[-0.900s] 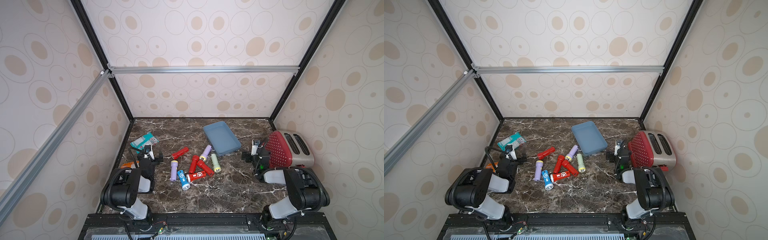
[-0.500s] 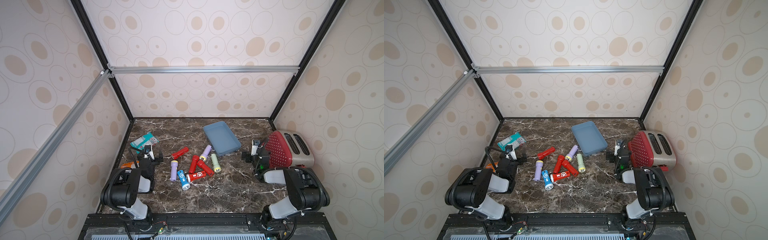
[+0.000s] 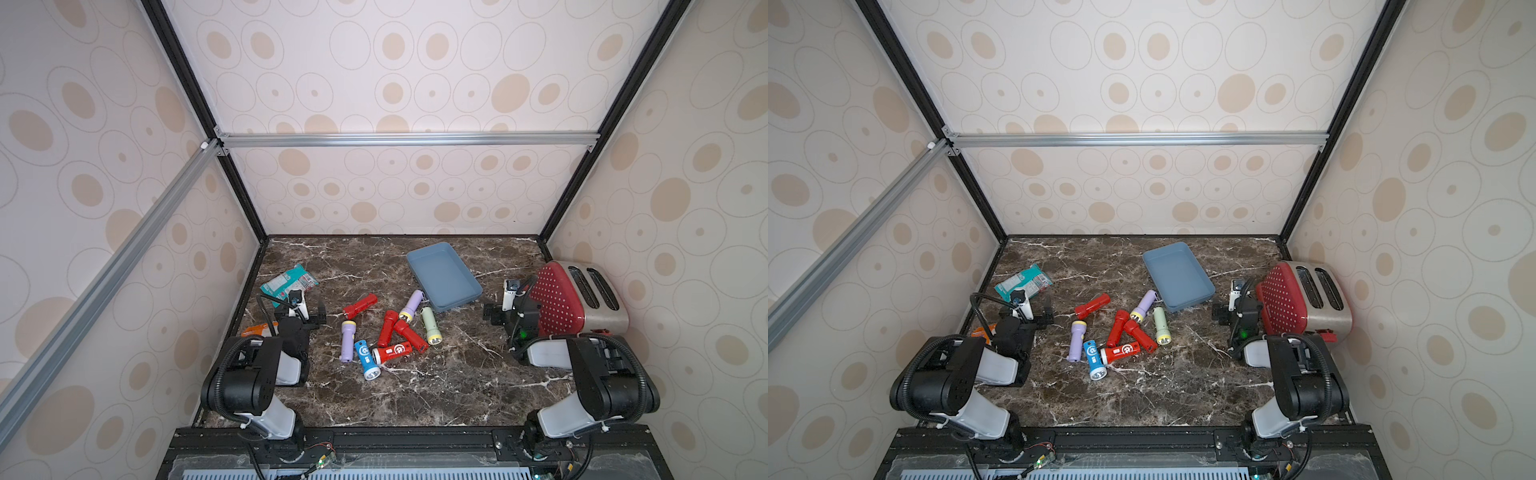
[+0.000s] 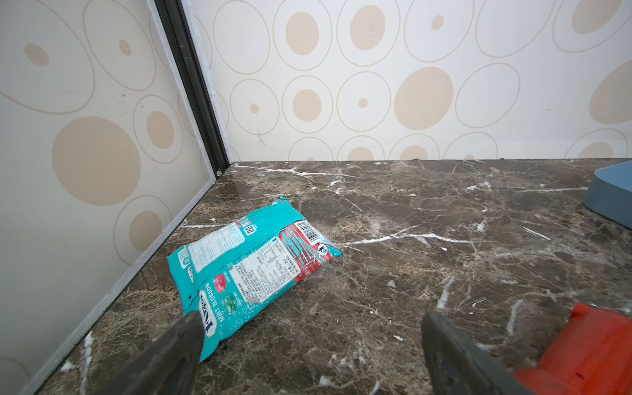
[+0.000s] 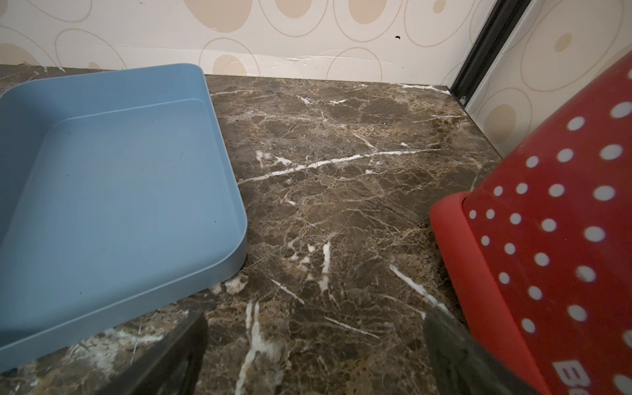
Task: Put the flashlights into the storage boxes
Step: Move the storage box to the center of the board.
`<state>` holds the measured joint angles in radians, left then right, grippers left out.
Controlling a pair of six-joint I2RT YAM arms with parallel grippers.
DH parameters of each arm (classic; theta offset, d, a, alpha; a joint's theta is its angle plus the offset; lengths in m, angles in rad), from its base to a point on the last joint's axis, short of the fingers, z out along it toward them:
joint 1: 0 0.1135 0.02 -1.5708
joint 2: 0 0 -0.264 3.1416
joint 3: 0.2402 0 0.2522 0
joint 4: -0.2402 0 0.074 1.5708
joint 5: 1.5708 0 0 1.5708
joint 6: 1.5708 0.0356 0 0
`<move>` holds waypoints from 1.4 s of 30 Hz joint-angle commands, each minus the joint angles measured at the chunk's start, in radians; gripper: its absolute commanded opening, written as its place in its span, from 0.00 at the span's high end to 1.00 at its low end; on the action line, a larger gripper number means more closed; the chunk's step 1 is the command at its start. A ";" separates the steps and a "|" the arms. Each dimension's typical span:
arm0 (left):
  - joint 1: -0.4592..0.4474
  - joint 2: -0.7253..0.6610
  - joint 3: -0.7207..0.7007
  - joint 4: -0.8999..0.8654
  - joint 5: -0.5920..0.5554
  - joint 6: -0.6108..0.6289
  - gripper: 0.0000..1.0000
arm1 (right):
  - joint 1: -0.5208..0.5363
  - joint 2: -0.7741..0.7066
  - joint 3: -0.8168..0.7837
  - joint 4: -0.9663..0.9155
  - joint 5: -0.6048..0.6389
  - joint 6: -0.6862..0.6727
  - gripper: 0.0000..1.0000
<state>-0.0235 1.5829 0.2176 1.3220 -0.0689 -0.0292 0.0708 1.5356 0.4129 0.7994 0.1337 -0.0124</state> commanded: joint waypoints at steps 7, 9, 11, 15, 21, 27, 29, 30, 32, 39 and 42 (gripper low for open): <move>0.008 -0.006 0.012 0.019 0.019 0.015 0.01 | -0.006 0.004 0.007 0.004 -0.002 -0.003 0.00; 0.010 -0.006 0.012 0.018 0.019 0.015 0.01 | -0.007 0.003 0.006 0.004 -0.003 -0.003 0.00; 0.010 -0.007 0.012 0.020 0.020 0.015 0.01 | -0.007 0.004 0.006 0.005 -0.002 -0.004 0.00; 0.009 -0.045 0.000 0.019 0.050 0.027 0.01 | -0.006 -0.003 -0.007 0.020 -0.013 -0.012 0.00; -0.007 -0.282 0.127 -0.439 0.057 -0.018 0.01 | 0.015 -0.124 -0.040 -0.014 0.036 -0.016 0.00; -0.065 -0.349 0.329 -0.869 0.305 -0.359 0.01 | 0.038 -0.284 0.369 -0.733 0.059 0.100 0.00; -0.078 -0.322 0.359 -0.943 0.411 -0.398 0.01 | 0.039 -0.258 0.586 -1.067 0.035 0.210 0.00; -0.091 -0.314 0.353 -0.957 0.427 -0.410 0.01 | 0.038 -0.225 0.697 -1.258 0.064 0.297 0.00; -0.113 -0.312 0.329 -0.975 0.445 -0.416 0.01 | 0.032 -0.149 0.841 -1.557 0.144 0.493 0.00; -0.152 -0.440 0.259 -1.114 0.373 -0.374 0.01 | 0.004 -0.207 0.717 -1.410 -0.085 0.461 0.00; -0.153 -0.498 0.236 -1.194 0.240 -0.396 0.01 | 0.005 -0.253 0.645 -1.345 -0.066 0.488 0.00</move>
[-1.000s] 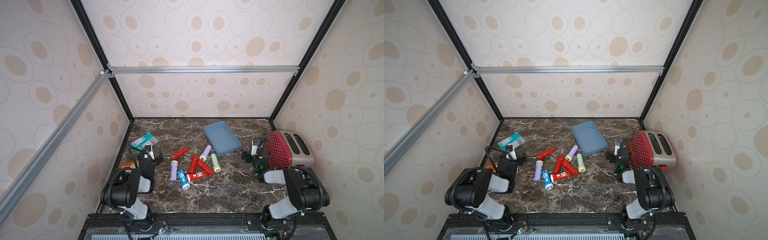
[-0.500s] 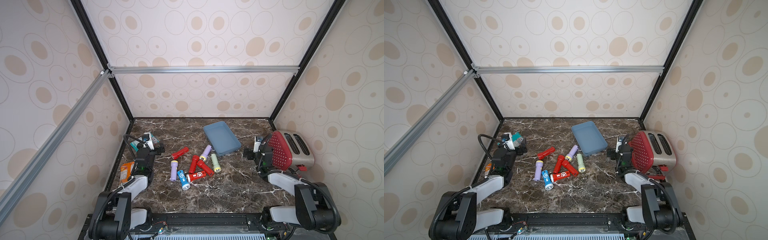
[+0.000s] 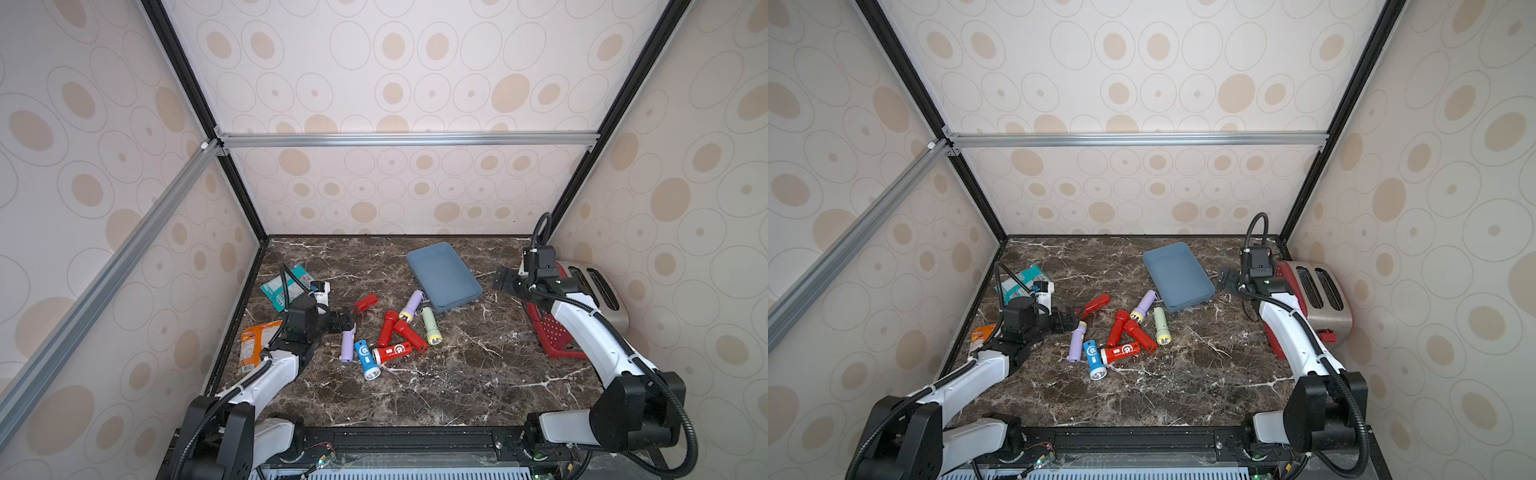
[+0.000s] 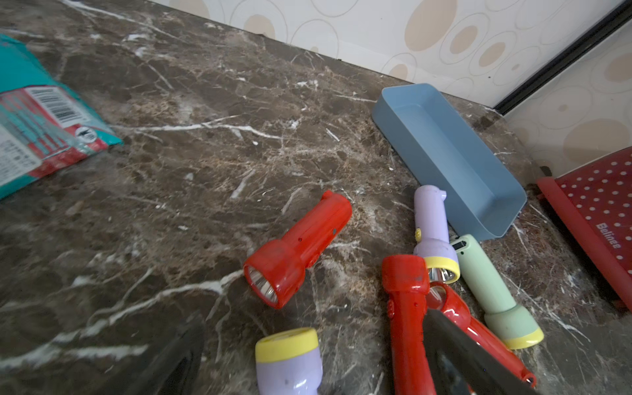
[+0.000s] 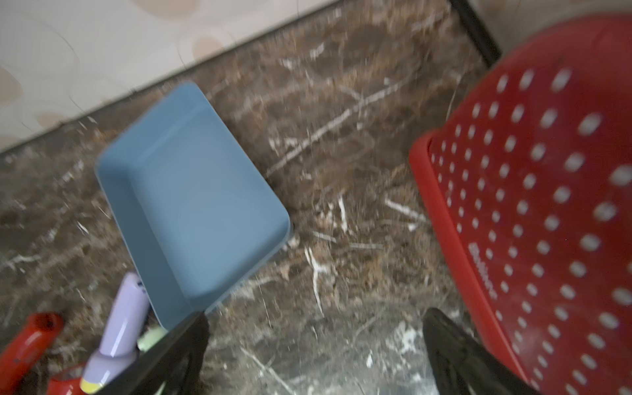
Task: Put the flashlights into the storage boxes
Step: Move the storage box to the center of the board.
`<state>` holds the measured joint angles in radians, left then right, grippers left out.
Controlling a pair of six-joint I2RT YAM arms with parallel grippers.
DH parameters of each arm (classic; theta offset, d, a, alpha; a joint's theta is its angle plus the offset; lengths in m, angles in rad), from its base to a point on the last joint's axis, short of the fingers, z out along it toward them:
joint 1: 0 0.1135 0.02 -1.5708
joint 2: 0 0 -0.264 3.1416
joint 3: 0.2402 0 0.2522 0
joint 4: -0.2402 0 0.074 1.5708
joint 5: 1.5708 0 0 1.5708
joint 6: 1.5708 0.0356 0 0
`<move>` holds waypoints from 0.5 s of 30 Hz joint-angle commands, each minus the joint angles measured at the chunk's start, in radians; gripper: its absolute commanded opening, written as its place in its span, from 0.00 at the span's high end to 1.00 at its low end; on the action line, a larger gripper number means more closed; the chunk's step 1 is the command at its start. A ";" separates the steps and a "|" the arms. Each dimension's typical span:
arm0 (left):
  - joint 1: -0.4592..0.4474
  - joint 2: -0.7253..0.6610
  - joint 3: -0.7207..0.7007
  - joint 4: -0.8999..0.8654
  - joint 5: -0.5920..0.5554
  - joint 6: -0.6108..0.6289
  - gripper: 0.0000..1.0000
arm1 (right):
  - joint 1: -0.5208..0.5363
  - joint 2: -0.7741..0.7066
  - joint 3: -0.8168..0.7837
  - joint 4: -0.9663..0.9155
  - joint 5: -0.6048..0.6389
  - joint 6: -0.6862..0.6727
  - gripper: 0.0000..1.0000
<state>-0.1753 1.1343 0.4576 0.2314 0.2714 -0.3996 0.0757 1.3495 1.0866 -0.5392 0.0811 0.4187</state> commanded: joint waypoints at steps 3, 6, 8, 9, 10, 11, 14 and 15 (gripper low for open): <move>-0.001 -0.089 -0.028 -0.158 -0.247 -0.062 0.01 | -0.026 -0.076 -0.103 0.017 0.016 0.129 0.00; -0.001 -0.116 -0.008 -0.248 -0.419 -0.114 0.01 | -0.053 -0.048 -0.118 0.030 -0.182 0.086 0.00; 0.001 -0.130 -0.013 -0.263 -0.459 -0.134 0.01 | -0.050 -0.014 -0.136 0.058 -0.269 0.069 0.05; 0.000 -0.134 -0.018 -0.255 -0.448 -0.133 0.01 | -0.049 0.007 -0.147 0.068 -0.290 0.071 0.07; 0.000 -0.134 -0.024 -0.241 -0.428 -0.131 0.01 | -0.047 0.028 -0.154 0.074 -0.302 0.068 0.08; 0.001 -0.132 -0.028 -0.234 -0.409 -0.130 0.01 | -0.047 0.048 -0.158 0.074 -0.307 0.068 0.08; 0.000 -0.116 -0.024 -0.235 -0.389 -0.130 0.01 | -0.045 0.118 -0.154 0.078 -0.317 0.062 0.09; 0.000 -0.114 -0.021 -0.242 -0.397 -0.132 0.01 | -0.045 0.147 -0.149 0.079 -0.322 0.063 0.10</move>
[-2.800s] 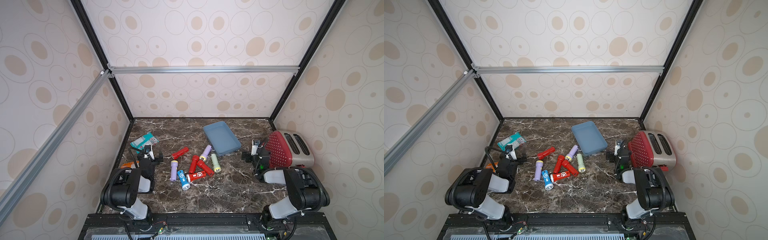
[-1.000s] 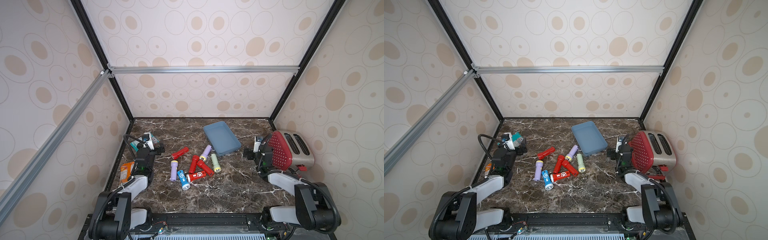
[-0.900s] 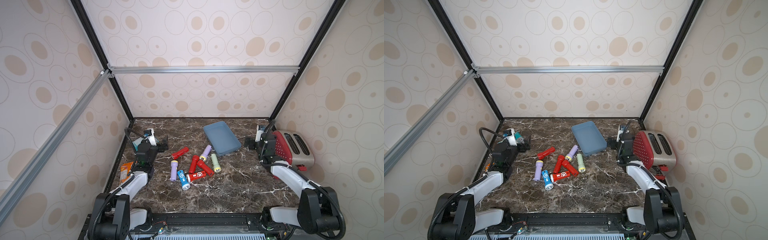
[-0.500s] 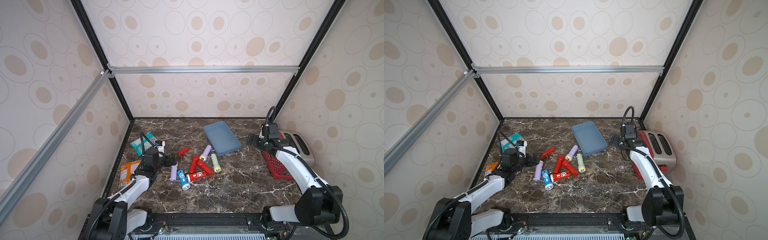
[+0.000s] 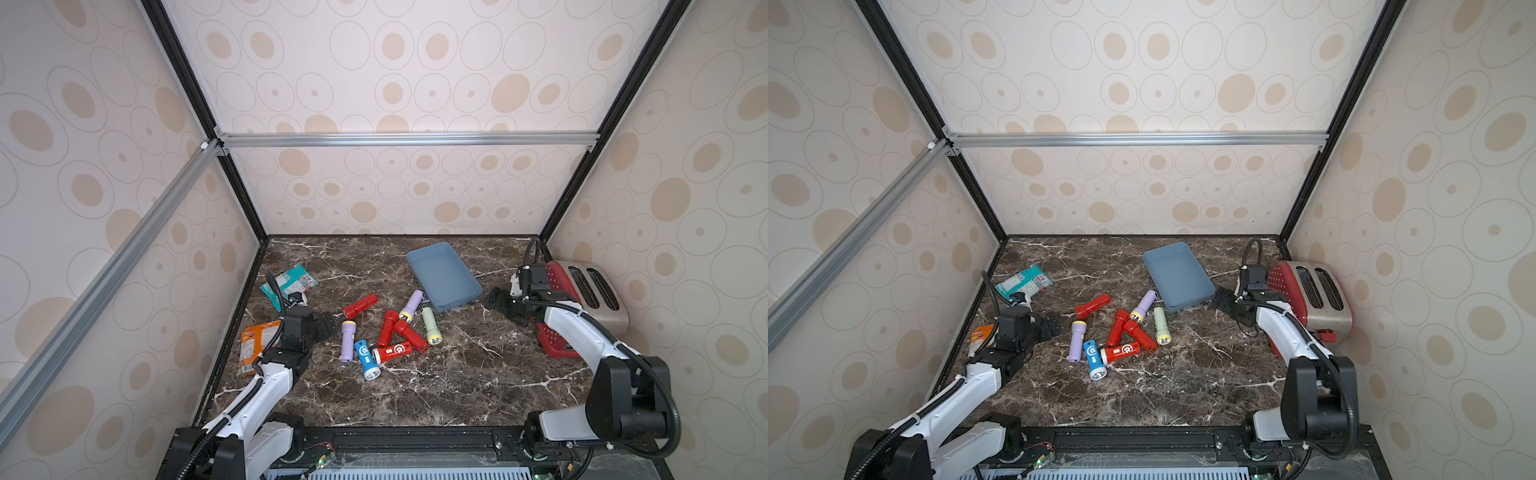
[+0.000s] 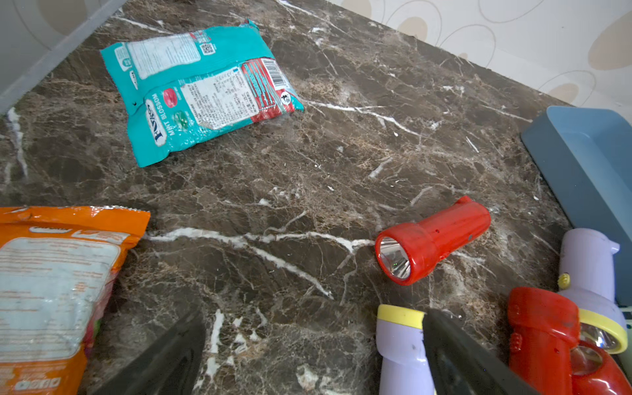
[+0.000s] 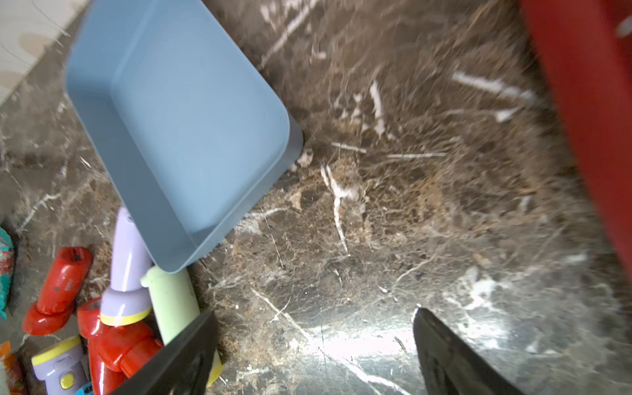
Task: Put the flashlights into the storage boxes
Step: Move the storage box to the center of the board.
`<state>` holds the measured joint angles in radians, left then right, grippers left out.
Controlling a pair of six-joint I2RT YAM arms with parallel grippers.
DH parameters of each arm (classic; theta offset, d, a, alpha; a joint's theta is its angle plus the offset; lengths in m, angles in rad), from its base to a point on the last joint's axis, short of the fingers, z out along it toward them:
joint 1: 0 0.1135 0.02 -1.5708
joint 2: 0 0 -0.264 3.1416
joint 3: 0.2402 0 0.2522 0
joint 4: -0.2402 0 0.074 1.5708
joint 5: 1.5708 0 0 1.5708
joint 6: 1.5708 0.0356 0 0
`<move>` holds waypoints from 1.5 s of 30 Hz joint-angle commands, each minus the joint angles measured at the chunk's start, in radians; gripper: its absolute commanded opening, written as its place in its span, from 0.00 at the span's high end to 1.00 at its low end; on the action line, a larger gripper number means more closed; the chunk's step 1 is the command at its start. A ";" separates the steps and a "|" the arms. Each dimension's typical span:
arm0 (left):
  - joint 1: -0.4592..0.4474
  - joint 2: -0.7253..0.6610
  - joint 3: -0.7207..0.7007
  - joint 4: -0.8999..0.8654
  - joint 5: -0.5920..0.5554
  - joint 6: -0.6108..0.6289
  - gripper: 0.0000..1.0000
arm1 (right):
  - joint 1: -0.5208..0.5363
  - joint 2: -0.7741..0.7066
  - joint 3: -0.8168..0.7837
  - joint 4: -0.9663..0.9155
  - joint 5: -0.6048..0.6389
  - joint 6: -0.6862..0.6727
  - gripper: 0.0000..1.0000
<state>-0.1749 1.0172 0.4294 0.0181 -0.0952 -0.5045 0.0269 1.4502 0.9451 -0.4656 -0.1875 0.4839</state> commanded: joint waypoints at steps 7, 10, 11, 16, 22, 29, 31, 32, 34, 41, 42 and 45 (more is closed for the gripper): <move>0.000 0.007 0.003 -0.016 -0.016 -0.026 0.01 | 0.012 0.192 0.078 0.004 -0.060 0.011 0.20; 0.001 0.014 0.007 -0.019 -0.021 -0.025 0.01 | 0.013 0.210 0.114 -0.003 -0.052 0.032 0.20; 0.000 0.015 0.008 -0.021 -0.023 -0.026 0.01 | 0.013 0.219 0.129 -0.001 -0.047 0.041 0.20; 0.000 0.025 0.018 -0.039 -0.049 -0.023 0.01 | 0.016 0.323 0.253 -0.044 0.071 0.070 0.20; 0.000 0.021 0.022 -0.049 -0.058 -0.023 0.02 | 0.022 0.479 0.403 -0.102 0.142 0.076 0.22; 0.000 0.015 0.023 -0.057 -0.084 -0.022 0.01 | 0.065 0.486 0.366 -0.099 0.187 0.064 0.22; 0.000 0.014 0.025 -0.057 -0.075 -0.021 0.01 | 0.076 0.459 0.312 -0.069 0.196 0.067 0.22; 0.000 0.009 0.023 -0.049 -0.062 -0.018 0.01 | 0.083 0.443 0.285 -0.056 0.202 0.068 0.22; 0.000 -0.010 0.009 -0.017 -0.018 -0.018 0.01 | 0.093 0.410 0.238 -0.042 0.209 0.075 0.22; -0.161 -0.036 0.033 0.153 0.007 -0.190 0.01 | 0.114 0.271 0.117 -0.012 0.233 0.091 0.22; -0.195 -0.018 0.055 0.192 -0.011 -0.211 0.01 | 0.115 0.259 0.116 -0.019 0.231 0.094 0.22; -0.266 0.060 0.136 0.306 0.004 -0.258 0.01 | 0.127 0.212 0.110 -0.048 0.246 0.093 0.21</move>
<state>-0.3927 1.0317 0.4656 0.1703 -0.0750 -0.6659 0.1387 1.7184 1.0653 -0.4877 0.0280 0.5606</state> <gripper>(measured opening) 0.986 0.783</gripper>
